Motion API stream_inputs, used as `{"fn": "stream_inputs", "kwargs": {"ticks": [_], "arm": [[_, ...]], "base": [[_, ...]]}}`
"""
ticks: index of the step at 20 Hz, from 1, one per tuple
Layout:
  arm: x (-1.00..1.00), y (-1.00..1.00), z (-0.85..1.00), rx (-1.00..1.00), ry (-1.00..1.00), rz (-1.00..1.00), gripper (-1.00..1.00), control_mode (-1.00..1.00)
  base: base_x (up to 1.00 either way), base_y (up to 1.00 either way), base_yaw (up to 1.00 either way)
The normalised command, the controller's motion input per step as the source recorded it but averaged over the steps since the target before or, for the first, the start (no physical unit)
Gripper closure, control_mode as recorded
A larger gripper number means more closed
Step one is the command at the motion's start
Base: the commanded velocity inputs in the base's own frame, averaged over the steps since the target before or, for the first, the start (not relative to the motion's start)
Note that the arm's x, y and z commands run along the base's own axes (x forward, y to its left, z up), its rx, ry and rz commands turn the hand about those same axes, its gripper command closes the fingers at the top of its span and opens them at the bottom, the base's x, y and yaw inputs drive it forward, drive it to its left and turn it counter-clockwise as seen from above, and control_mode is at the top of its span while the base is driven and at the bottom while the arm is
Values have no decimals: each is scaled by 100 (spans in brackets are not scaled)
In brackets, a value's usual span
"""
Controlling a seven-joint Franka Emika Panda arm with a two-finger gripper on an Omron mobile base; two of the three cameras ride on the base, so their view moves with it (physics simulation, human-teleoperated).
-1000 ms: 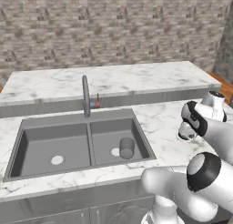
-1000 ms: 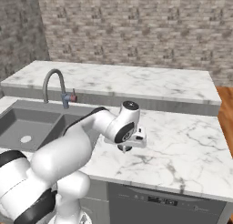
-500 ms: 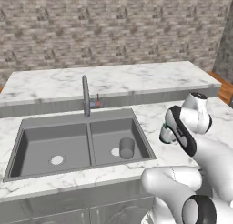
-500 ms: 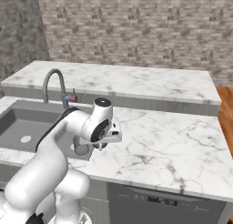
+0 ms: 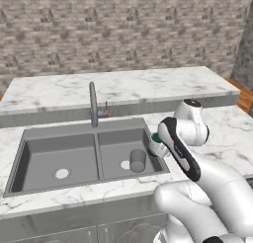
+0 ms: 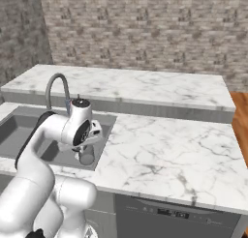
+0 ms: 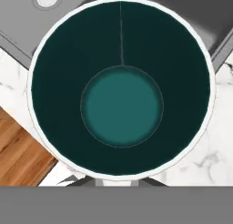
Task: Move any existing items from the left basin to the right basin for drying. Then move the mug from the counter to the left basin of the sink for washing.
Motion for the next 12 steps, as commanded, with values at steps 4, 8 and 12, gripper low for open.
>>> {"fn": "stream_inputs", "kwargs": {"ticks": [4,8,12], "arm": [[9,79,26,0,1,27,100,-100],[15,68,17,0,5,24,100,-100],[22,71,26,0,12,20,100,-100]], "base": [[0,0,0],[0,0,0],[0,0,0]]}}
